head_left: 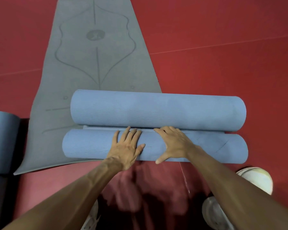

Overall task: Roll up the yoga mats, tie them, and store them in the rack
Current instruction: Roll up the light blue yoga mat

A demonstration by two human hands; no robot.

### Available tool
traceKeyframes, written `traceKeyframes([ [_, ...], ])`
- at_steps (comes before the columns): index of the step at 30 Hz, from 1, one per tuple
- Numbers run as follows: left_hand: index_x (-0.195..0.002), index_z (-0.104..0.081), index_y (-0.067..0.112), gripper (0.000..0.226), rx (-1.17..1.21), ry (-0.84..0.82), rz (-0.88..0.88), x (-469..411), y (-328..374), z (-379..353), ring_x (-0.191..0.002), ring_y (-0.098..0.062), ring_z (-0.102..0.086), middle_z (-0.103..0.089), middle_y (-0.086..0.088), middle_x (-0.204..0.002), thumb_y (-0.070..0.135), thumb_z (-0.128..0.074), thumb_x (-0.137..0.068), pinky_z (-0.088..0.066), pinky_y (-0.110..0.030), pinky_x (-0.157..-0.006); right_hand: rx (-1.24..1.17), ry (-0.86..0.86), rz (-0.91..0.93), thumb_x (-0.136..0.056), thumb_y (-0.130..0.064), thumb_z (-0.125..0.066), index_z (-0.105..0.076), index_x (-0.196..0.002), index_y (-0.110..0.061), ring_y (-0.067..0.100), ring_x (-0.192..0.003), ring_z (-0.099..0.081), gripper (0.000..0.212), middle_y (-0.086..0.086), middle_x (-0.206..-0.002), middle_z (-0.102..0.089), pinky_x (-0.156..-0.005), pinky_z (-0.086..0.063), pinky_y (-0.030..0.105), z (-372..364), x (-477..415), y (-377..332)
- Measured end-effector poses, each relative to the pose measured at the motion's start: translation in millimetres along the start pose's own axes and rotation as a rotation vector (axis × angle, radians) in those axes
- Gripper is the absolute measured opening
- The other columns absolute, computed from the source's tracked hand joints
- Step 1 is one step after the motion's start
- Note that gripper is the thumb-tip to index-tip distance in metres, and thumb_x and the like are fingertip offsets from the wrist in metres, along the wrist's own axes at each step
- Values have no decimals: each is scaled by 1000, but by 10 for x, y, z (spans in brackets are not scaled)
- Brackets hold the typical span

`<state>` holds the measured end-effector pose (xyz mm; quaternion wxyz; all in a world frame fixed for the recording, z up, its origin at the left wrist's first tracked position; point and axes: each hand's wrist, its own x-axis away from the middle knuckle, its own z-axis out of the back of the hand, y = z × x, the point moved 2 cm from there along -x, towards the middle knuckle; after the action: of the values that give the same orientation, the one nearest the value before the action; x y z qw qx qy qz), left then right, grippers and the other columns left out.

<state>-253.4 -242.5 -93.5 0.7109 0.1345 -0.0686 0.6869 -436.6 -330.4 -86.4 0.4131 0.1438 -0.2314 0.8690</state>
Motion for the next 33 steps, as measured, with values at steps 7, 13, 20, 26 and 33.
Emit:
traceKeyframes([
  [7,-152,-9,24,114,-19,8,6,-194,-57,59,-148,-15,-1,-12,6,-159,64,46,-61,-2,-45,-117,-45,42,35,-61,-76,-69,-4,-154,-26,19,-148,5,124,1,-161,8,-119,-2,35,82,-63,36],
  [13,-150,-19,28,84,15,57,16,-528,-136,167,-147,-12,-8,-17,5,-158,63,12,-80,-8,-38,-118,66,140,74,-71,-84,-42,-10,-154,-24,12,-148,11,107,0,-162,4,-120,8,33,125,-163,150],
  [20,-150,-22,27,57,103,109,-9,-908,-290,230,-147,-11,6,-4,4,-161,52,-21,-99,-4,-40,-120,104,332,61,-74,-80,-25,-40,-144,-17,22,-143,-26,96,8,-154,-31,-119,-12,39,200,-331,239],
  [26,-152,-17,25,56,182,156,-20,-1286,-423,360,-146,-9,12,5,8,-161,44,-30,-101,2,-38,-119,200,770,23,-85,-60,-47,-66,-108,-13,27,-85,-58,56,7,-96,-59,-83,-36,43,168,-369,186],
  [33,-150,-23,23,54,232,259,-43,-1544,-504,442,-148,-12,5,-5,5,-161,35,-40,-100,-2,-41,-120,325,615,37,-44,-76,-73,-50,-135,-3,34,-116,-54,119,19,-124,-55,-108,-24,53,-14,-369,194],
])
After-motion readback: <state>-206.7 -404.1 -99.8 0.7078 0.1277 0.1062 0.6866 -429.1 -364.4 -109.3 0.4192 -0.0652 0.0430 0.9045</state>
